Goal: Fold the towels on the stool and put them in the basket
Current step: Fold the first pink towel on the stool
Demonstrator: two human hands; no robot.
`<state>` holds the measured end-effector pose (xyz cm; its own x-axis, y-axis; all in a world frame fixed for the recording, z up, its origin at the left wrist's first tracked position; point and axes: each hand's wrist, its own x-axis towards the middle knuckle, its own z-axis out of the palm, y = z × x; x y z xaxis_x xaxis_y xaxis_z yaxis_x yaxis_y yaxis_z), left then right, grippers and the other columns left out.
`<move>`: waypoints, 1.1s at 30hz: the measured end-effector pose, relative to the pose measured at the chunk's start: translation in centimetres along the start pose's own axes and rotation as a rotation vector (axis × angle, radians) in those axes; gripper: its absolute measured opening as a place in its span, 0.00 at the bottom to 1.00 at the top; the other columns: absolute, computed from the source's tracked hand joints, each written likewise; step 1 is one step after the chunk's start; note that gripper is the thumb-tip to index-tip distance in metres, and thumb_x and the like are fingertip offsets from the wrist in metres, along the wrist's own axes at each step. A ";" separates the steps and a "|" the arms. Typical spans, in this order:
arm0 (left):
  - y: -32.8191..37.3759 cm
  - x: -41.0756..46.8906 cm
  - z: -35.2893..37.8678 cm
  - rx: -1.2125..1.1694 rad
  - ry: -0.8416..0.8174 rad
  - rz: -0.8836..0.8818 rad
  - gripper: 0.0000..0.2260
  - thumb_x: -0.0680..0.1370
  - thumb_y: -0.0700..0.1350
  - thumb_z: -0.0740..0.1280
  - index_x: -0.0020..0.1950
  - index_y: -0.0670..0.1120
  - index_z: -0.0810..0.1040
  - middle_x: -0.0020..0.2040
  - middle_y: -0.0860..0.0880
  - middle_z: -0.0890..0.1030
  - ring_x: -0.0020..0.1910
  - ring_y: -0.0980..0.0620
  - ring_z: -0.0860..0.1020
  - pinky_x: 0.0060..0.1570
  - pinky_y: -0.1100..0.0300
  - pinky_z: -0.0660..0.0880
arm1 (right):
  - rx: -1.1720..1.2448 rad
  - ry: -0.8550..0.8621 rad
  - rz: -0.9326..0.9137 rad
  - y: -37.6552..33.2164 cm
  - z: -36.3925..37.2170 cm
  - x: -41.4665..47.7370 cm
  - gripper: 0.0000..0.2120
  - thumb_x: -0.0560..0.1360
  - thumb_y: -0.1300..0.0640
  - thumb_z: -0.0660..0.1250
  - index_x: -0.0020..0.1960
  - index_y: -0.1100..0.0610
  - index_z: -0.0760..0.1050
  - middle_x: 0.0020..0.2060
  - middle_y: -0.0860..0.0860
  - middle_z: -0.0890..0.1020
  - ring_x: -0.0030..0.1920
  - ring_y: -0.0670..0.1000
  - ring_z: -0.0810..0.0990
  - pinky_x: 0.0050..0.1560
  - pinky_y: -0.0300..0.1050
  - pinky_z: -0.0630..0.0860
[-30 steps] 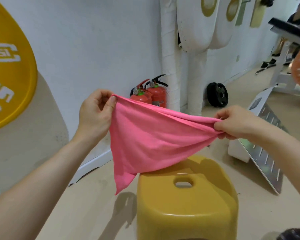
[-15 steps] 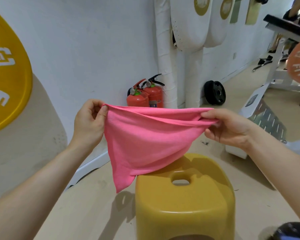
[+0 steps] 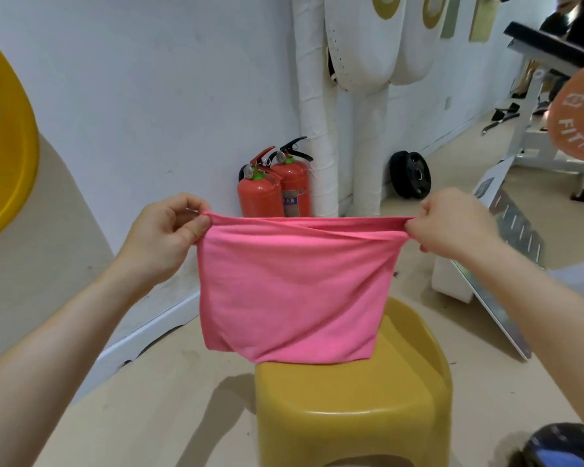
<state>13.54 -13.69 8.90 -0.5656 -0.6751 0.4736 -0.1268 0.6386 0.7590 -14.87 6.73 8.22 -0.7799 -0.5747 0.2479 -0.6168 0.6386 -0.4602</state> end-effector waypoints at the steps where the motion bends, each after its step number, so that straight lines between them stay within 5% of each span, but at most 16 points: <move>1: 0.0 0.1 0.5 0.063 0.008 0.020 0.14 0.78 0.34 0.64 0.39 0.52 0.77 0.31 0.59 0.80 0.31 0.62 0.74 0.38 0.68 0.71 | -0.039 0.051 0.018 0.3 0.6 0.3 0.06 0.66 0.61 0.63 0.31 0.61 0.73 0.28 0.55 0.82 0.35 0.57 0.80 0.33 0.41 0.73; 3: -0.6 0.5 1.4 0.319 0.077 0.120 0.12 0.76 0.37 0.67 0.39 0.54 0.77 0.33 0.57 0.77 0.35 0.59 0.73 0.38 0.64 0.68 | 0.058 -0.008 0.097 0.9 1.9 0.9 0.06 0.68 0.62 0.61 0.32 0.60 0.72 0.26 0.54 0.81 0.32 0.55 0.82 0.32 0.41 0.73; 6: -1.8 1.2 3.0 0.569 0.090 0.136 0.06 0.76 0.42 0.68 0.41 0.51 0.77 0.32 0.51 0.72 0.34 0.50 0.70 0.36 0.57 0.64 | 0.515 -0.188 0.328 1.3 3.3 1.2 0.06 0.76 0.65 0.59 0.40 0.61 0.70 0.28 0.55 0.77 0.20 0.50 0.79 0.27 0.39 0.72; 10: -0.3 3.3 5.5 -0.199 0.162 -0.249 0.07 0.79 0.42 0.64 0.42 0.50 0.76 0.25 0.50 0.74 0.23 0.54 0.71 0.25 0.63 0.67 | 1.057 -0.041 0.335 0.1 3.3 1.8 0.10 0.79 0.68 0.54 0.50 0.58 0.72 0.45 0.59 0.80 0.25 0.49 0.82 0.22 0.38 0.77; 13: 2.0 4.4 5.9 -0.548 0.286 -0.131 0.06 0.80 0.39 0.63 0.46 0.48 0.75 0.32 0.50 0.84 0.34 0.53 0.83 0.38 0.61 0.79 | 1.204 0.270 0.064 -1.0 1.3 2.4 0.20 0.74 0.72 0.52 0.47 0.49 0.73 0.50 0.61 0.81 0.38 0.54 0.85 0.33 0.43 0.81; 18: 2.0 2.9 4.2 -0.537 0.245 0.044 0.10 0.77 0.35 0.67 0.42 0.50 0.81 0.37 0.52 0.84 0.43 0.50 0.83 0.52 0.54 0.79 | 1.012 0.355 -0.141 0.0 -1.1 1.3 0.25 0.68 0.73 0.49 0.51 0.49 0.73 0.41 0.55 0.80 0.44 0.61 0.83 0.42 0.52 0.83; 21: -0.5 0.0 2.9 -0.409 -0.007 -0.062 0.04 0.67 0.41 0.75 0.38 0.50 0.85 0.37 0.52 0.84 0.40 0.52 0.82 0.53 0.54 0.79 | 0.831 0.050 -0.014 2.2 -1.0 0.3 0.21 0.73 0.76 0.53 0.50 0.52 0.73 0.45 0.57 0.82 0.35 0.54 0.85 0.36 0.46 0.82; 24: -3.4 -3.6 2.7 -0.302 -0.367 -0.295 0.23 0.52 0.58 0.82 0.39 0.46 0.86 0.38 0.44 0.85 0.38 0.52 0.83 0.44 0.63 0.80 | 0.501 -0.440 0.113 5.6 0.4 -1.1 0.14 0.75 0.73 0.57 0.52 0.56 0.70 0.40 0.60 0.82 0.33 0.56 0.85 0.35 0.47 0.82; 25: -4.5 -4.9 2.9 -0.213 -0.458 -0.327 0.24 0.52 0.59 0.82 0.39 0.45 0.86 0.39 0.43 0.85 0.38 0.52 0.82 0.42 0.65 0.79 | 0.421 -0.557 0.134 6.6 1.1 -2.0 0.13 0.75 0.73 0.58 0.52 0.57 0.68 0.38 0.59 0.81 0.33 0.57 0.84 0.33 0.47 0.81; 27: -5.7 -7.4 4.0 -0.064 -0.608 -0.344 0.10 0.62 0.49 0.80 0.38 0.46 0.86 0.39 0.46 0.85 0.39 0.53 0.80 0.39 0.66 0.76 | 0.296 -0.667 0.106 8.8 3.1 -4.3 0.11 0.74 0.73 0.59 0.47 0.58 0.64 0.38 0.59 0.78 0.31 0.58 0.84 0.26 0.44 0.78; 29: -6.7 -9.6 5.0 0.131 -0.670 -0.221 0.05 0.67 0.42 0.78 0.37 0.52 0.85 0.40 0.53 0.83 0.37 0.57 0.76 0.38 0.67 0.72 | 0.232 -0.653 0.019 10.5 4.9 -6.7 0.10 0.74 0.72 0.60 0.43 0.58 0.64 0.38 0.57 0.76 0.31 0.57 0.84 0.24 0.44 0.76; 33: -7.8 -12.5 6.1 0.340 -0.649 0.180 0.03 0.73 0.52 0.71 0.43 0.56 0.83 0.43 0.60 0.80 0.43 0.59 0.78 0.39 0.68 0.73 | 0.182 -0.403 -0.231 13.2 6.8 -10.0 0.14 0.73 0.70 0.62 0.39 0.53 0.63 0.33 0.50 0.77 0.30 0.48 0.82 0.31 0.46 0.78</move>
<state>16.63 -7.95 -5.72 -0.9543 -0.2643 0.1391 -0.1727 0.8683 0.4651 -14.49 17.37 -6.13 -0.5002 -0.8654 0.0284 -0.7122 0.3925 -0.5819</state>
